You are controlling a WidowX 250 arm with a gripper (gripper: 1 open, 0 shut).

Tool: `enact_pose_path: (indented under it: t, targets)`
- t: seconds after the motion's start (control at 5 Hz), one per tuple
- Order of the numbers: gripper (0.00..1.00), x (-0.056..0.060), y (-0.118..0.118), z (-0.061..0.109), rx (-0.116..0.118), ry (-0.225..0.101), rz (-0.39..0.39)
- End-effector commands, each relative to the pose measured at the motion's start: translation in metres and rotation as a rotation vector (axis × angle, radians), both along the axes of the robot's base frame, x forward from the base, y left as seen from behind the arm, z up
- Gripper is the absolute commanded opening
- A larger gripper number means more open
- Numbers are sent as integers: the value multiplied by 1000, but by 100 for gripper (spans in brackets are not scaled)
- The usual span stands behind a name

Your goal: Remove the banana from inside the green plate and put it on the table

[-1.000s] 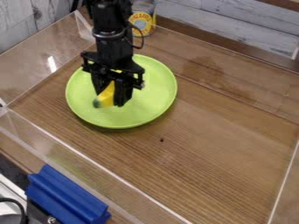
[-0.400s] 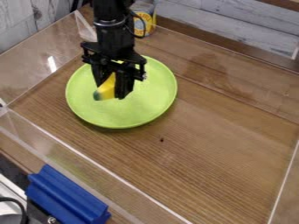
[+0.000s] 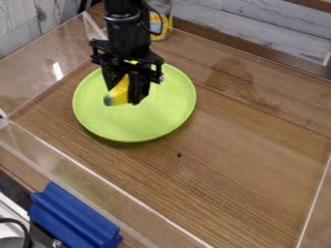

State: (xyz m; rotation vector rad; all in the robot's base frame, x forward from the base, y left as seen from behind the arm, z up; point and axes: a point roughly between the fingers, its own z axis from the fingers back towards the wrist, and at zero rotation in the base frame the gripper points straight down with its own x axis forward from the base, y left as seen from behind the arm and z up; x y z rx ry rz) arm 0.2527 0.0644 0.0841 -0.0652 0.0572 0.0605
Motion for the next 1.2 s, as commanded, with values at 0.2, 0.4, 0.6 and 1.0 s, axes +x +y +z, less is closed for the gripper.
enact_pose_path:
  t: [0.2,0.4,0.6,1.0]
  targets:
    - [0,9,-10,28,12,-83,-21]
    - [0,8,-17,32,6,-84,-28]
    - [0,7,-25,36,2,-86,-33]
    - [0,1,-45,43,-10,-90,-56]
